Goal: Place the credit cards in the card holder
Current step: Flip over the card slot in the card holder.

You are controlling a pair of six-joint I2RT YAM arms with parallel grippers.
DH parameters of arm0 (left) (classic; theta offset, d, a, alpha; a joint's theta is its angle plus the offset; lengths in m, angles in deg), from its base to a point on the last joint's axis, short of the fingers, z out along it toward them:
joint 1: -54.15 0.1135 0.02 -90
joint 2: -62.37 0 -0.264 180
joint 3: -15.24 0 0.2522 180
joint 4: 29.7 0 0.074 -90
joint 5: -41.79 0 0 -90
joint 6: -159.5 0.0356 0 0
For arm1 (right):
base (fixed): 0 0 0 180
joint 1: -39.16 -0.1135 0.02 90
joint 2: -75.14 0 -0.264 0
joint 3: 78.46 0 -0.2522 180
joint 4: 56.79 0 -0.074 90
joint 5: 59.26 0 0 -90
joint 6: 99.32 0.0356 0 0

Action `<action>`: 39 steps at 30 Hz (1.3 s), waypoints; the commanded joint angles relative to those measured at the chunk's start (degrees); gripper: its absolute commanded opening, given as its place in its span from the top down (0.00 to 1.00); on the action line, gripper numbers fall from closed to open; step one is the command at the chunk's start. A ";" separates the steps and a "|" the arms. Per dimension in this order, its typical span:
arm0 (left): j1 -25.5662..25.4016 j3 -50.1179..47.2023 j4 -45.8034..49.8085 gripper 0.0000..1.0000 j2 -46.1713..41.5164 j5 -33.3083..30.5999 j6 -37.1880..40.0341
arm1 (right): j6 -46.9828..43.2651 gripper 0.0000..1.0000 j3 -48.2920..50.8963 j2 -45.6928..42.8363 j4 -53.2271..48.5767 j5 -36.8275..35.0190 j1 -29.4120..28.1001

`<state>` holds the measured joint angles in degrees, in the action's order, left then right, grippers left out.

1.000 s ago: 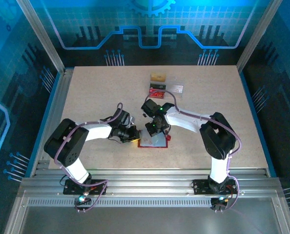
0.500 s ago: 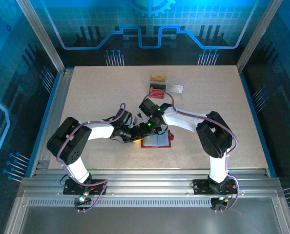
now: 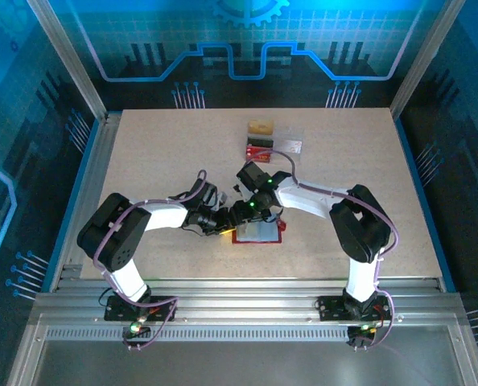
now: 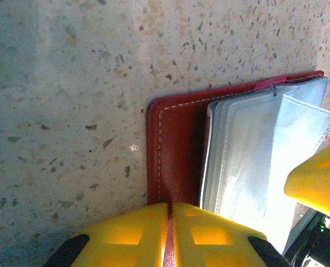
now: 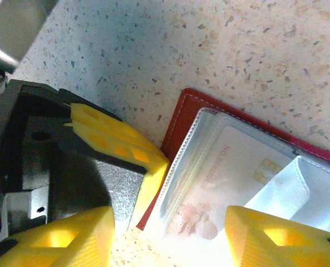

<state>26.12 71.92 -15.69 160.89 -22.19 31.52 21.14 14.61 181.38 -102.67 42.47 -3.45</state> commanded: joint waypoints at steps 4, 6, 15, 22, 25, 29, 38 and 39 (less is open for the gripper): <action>-1.85 -2.25 2.74 0.86 2.27 0.21 -0.50 | -0.75 0.41 3.07 -8.04 1.22 -5.09 0.22; -1.85 -2.27 2.65 0.86 2.31 0.21 -0.48 | -0.06 0.39 5.05 -9.34 1.05 -7.86 0.69; -2.02 -2.35 2.56 0.86 2.50 0.22 -0.43 | 4.92 0.36 14.22 -11.63 8.81 -2.35 4.28; -2.14 -2.58 2.65 0.86 1.61 0.14 -0.43 | 2.99 0.39 12.80 -14.37 2.15 -15.20 1.56; -2.23 -2.57 2.70 0.86 1.37 0.02 -0.43 | 2.67 0.43 11.07 -12.68 -0.85 -17.18 0.84; -2.26 -2.66 3.03 0.86 1.09 -0.27 -0.30 | 3.64 0.43 12.17 -12.10 -1.57 -17.08 0.77; -2.55 -2.50 3.00 0.86 1.27 -0.28 -0.28 | 3.21 0.42 14.08 -9.94 0.08 -16.16 0.54; -2.54 -2.55 3.04 0.86 1.24 -0.25 -0.26 | 3.20 0.42 13.83 -9.32 0.00 -16.33 0.58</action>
<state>25.81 71.55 -16.28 160.52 -22.47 31.50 24.33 28.16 169.95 -101.99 26.62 -2.43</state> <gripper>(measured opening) 0.135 0.580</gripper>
